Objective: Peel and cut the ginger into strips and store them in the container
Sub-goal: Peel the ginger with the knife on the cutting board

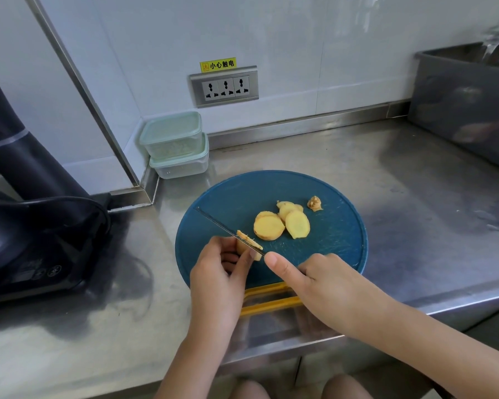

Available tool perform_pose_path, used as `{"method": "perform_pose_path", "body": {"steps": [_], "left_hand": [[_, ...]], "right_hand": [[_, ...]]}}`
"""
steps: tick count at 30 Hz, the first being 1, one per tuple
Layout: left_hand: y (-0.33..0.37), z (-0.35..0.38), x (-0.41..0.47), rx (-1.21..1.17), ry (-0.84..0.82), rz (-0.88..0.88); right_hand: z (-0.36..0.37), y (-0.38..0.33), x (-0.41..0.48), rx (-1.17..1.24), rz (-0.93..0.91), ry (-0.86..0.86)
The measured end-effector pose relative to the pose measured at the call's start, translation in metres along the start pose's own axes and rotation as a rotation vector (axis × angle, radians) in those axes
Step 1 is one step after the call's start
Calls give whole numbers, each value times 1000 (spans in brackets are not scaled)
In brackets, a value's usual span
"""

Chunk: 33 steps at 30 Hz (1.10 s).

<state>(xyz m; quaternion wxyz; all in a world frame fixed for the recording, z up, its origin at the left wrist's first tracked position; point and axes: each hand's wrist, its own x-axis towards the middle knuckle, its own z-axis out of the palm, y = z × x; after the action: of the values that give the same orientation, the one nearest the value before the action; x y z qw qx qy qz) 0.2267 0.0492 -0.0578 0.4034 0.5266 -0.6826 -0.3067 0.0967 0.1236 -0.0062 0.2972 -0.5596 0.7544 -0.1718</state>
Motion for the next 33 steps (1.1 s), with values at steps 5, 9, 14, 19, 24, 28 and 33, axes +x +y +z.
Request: {"method": "perform_pose_path", "body": {"steps": [5,9,14,19,24,28,33], "left_hand": [[1,0,0,21,0,22],[0,2,-1,26,14,48],[-3,2,-2,75,15,85],[-3,3,-1,135,26,135],[-3,5,-1,167,26,134],[-2,6,-1,168,35,125],[-2,6,0,160,26,113]], "right_hand": [[-12,1,9,87,44,-152],[-26,-4,10,137,139,-280],[-31,-18,9,171,228,-293],[-28,-22,12,49,253,-295],[-23,-23,11,34,221,-181],[-16,-34,19,-96,214,-145],[-14,-43,23,-166,200,-115]]}}
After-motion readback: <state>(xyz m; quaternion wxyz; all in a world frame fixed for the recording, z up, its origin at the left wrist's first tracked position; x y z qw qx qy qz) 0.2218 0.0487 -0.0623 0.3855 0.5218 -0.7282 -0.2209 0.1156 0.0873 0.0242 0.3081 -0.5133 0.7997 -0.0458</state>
